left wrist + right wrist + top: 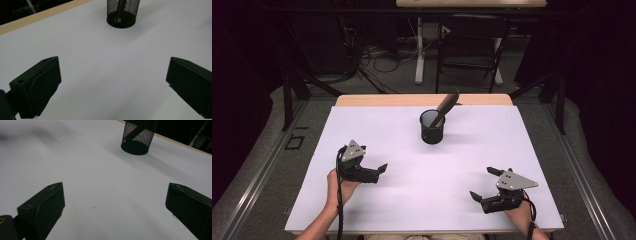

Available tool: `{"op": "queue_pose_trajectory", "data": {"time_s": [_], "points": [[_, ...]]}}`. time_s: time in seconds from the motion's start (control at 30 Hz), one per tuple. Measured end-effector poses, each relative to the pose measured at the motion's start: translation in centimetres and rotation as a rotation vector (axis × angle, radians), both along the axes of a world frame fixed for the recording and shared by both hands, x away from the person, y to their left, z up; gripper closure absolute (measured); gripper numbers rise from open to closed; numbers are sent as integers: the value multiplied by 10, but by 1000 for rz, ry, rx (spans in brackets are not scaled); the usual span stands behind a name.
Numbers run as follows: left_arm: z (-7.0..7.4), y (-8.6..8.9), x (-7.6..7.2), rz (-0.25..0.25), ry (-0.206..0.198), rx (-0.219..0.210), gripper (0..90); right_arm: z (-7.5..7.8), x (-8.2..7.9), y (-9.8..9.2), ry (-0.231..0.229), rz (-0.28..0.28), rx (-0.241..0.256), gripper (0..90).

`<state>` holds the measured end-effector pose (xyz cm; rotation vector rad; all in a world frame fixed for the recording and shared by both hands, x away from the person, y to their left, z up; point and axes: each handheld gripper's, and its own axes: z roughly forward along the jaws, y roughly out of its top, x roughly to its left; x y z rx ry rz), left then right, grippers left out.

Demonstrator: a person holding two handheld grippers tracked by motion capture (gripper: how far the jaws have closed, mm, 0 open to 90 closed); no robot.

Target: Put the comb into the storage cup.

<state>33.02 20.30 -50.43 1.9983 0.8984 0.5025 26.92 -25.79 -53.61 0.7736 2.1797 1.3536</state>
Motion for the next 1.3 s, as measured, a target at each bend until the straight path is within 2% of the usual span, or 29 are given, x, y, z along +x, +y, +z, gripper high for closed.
{"op": "queue_pose_trajectory", "data": {"time_s": [0.37,0.63,0.77,1.3], "points": [[-13,16,-21,40,1,-6,0,0,0,0,1,1,-1,19],[-16,23,-32,57,6,-16,0,0,0,0,8,-3,1,19],[-14,26,-38,61,-8,-21,0,-1,0,0,8,-6,8,19],[-23,31,-52,71,4,-31,0,-1,1,-1,29,-8,11,19]]}}
